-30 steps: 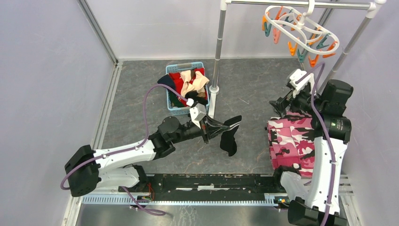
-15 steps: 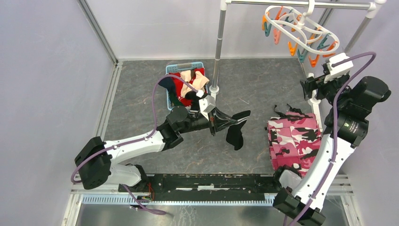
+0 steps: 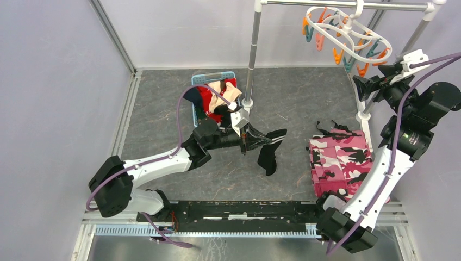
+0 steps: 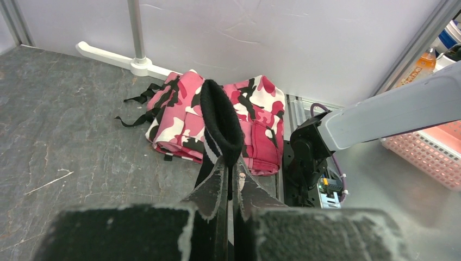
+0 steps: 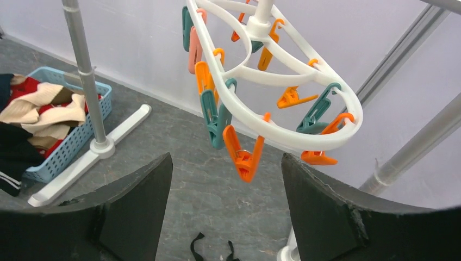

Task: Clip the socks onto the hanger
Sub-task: Open the clamp at the hanger.

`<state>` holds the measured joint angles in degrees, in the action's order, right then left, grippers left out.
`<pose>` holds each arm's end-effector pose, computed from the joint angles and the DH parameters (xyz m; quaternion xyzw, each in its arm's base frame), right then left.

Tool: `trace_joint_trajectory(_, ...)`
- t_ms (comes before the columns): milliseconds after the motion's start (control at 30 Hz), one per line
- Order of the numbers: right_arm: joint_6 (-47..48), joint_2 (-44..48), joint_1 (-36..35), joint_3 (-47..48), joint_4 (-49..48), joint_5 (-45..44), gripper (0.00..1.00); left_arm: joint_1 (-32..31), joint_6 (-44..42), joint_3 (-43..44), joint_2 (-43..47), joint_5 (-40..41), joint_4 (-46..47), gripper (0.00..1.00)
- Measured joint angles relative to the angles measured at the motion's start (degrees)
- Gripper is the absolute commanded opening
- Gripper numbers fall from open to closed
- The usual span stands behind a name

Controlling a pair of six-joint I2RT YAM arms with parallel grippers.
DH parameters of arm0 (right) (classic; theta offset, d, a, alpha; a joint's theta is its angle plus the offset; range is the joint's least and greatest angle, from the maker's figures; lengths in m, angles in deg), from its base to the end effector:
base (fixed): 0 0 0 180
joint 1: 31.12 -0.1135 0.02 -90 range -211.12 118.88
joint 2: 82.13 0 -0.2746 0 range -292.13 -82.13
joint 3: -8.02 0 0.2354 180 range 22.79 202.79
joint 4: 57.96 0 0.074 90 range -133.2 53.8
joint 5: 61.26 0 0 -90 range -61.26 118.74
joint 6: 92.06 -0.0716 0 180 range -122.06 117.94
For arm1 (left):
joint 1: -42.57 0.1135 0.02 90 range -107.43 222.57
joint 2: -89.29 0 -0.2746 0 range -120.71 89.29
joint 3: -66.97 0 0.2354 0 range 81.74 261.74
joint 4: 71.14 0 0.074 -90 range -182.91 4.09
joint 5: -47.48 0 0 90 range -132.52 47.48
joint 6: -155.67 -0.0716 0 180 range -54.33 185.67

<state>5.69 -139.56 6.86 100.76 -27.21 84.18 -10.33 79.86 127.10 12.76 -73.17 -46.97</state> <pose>0.1770 -0.0634 0.4901 -0.1733 0.6689 0.0381 0.7219 0.1616 -0.2742 0.3324 0.3980 0.5324 -0.5464 0.5096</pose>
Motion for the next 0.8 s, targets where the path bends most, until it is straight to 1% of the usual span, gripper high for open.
trace_joint_trajectory(133, -3.67, -1.42, -0.13, -0.61, -3.10, -0.31, 0.78, 0.63, 0.00, 0.00, -0.24, -0.72, 0.02, 0.02)
trace_joint_trajectory(233, -4.33, -2.40, -0.94, -0.61, -3.26, -1.75, 0.76, 0.83, 0.00, 0.00, -0.72, -1.09, 0.02, 0.02)
trace_joint_trajectory(800, -0.04, -5.14, -7.67, -0.66, 0.20, -14.16, 0.68, 2.27, 0.11, 0.00, -3.67, -3.17, 1.01, 0.02)
